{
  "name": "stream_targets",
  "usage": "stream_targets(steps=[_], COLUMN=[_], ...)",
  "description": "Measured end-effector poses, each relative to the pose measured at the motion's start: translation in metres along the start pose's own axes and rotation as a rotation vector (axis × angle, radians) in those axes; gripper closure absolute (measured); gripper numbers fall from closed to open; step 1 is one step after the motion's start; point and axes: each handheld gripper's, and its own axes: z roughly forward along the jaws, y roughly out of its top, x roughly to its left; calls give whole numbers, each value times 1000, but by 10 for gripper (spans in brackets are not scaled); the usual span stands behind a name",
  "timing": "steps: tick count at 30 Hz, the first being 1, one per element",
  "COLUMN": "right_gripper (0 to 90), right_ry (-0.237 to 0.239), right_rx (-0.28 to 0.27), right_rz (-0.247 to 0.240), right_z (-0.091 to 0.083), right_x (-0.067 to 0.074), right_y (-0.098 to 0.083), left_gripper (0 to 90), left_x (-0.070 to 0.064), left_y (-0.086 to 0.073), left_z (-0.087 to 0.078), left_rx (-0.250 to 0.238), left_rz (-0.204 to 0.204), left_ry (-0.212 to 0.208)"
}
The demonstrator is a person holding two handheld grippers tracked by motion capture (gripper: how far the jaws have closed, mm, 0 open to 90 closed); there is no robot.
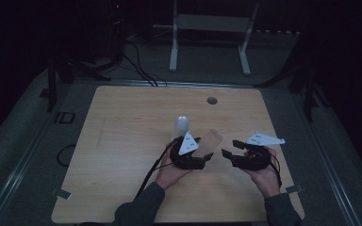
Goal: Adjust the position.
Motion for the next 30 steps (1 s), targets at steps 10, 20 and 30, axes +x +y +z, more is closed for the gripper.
stream_targets(steps=[10,20,30], right_gripper=[376,388,403], right_ry=[-28,-58,-65], right_rx=[50,89,139], right_rz=[-74,-143,-209], right_z=[-2,-5,-8], right_x=[2,3,3], right_y=[3,8,14], left_gripper=[302,302,301], left_x=[1,2,1], left_y=[3,4,6], left_z=[-4,-4,-3], left_rx=[18,53,74], left_rz=[26,56,88], left_ry=[4,-15,-25])
